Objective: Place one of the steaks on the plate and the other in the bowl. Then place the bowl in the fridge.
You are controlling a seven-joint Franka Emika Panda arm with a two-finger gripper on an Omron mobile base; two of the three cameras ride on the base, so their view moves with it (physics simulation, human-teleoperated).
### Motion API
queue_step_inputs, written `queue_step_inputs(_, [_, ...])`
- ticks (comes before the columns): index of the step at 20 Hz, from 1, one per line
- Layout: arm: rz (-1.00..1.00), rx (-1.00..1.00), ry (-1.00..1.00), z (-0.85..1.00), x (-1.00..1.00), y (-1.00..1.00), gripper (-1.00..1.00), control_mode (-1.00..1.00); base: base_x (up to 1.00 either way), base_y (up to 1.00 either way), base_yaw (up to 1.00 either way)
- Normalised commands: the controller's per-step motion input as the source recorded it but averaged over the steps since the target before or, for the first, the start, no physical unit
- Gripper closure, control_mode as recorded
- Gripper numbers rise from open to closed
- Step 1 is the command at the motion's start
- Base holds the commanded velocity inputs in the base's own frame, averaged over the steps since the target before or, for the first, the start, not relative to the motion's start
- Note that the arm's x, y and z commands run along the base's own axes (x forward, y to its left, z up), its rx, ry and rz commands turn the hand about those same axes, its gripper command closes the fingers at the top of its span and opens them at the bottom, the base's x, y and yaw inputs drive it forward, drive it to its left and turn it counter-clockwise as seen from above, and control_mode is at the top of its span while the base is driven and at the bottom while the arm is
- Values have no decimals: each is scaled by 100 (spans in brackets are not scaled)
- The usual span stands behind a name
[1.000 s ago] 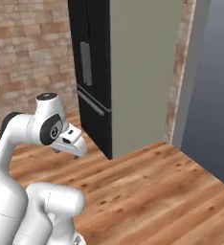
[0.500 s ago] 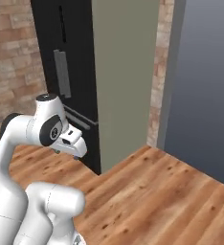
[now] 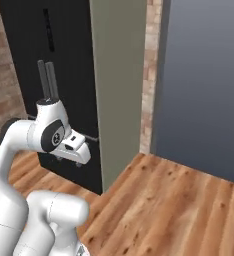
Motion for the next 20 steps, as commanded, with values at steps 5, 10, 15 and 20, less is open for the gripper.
queue_step_inputs(5, [0, 0, 0, 0, 0, 0, -100, 100, -1, 92, -54])
queue_step_inputs(10, [0, 0, 0, 0, 0, 0, -100, 100, -4, 96, -53])
queue_step_inputs(15, [0, 0, 0, 0, 0, 0, -100, 100, -6, 100, -49])
queue_step_inputs(20, [0, 0, 0, 0, 0, 0, -100, 100, -14, 99, -30])
